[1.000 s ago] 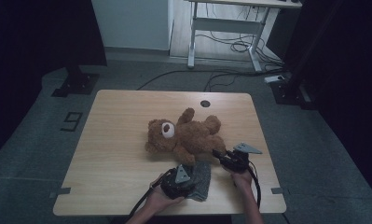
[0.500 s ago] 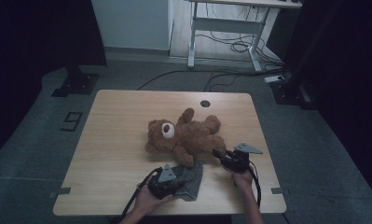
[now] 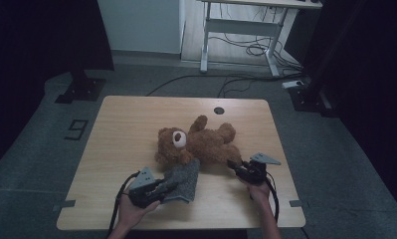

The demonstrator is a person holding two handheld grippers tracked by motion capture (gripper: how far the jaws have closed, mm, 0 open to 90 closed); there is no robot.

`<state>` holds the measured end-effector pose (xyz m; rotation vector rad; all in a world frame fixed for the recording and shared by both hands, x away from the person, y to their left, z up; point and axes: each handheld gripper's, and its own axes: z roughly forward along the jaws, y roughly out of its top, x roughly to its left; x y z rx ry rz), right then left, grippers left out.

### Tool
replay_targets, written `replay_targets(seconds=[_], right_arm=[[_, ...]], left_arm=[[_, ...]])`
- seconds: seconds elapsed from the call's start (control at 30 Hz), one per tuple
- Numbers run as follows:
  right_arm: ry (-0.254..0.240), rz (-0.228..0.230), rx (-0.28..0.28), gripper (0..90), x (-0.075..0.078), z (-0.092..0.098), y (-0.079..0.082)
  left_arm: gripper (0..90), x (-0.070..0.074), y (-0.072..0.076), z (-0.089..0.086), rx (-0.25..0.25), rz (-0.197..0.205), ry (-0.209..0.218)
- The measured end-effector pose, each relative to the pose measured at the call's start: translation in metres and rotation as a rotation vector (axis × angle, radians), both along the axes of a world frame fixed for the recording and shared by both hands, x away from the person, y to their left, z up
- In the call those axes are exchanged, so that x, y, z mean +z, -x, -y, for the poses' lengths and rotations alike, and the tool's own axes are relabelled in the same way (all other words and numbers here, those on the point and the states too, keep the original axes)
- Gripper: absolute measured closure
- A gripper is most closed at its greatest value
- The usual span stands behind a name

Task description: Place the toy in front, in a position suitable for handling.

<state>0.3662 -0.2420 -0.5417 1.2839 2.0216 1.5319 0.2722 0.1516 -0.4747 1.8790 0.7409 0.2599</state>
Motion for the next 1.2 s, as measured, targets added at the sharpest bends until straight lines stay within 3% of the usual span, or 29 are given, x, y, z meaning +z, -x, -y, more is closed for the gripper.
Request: replay_targets(seconds=[0.17, 0.33, 0.63, 1.2], right_arm=[[-0.003, -0.002, 0.000, 64.9, -0.001, 0.000, 0.000], [-0.008, -0.007, -0.001, 64.9, -0.003, 0.000, 0.000], [-0.005, -0.008, 0.003, 64.9, -0.002, 0.000, 0.000], [-0.005, -0.006, 0.007, 64.9, -0.002, 0.001, 0.000]], left_arm=[[71.8, 0.013, 0.002, -0.020, 0.056, 0.042, 0.048], [71.8, 0.013, -0.002, -0.033, 0.094, 0.037, 0.059], [71.7, 0.004, -0.008, -0.033, 0.107, 0.013, 0.046], [71.7, 0.000, -0.015, -0.040, 0.158, 0.006, 0.046]])
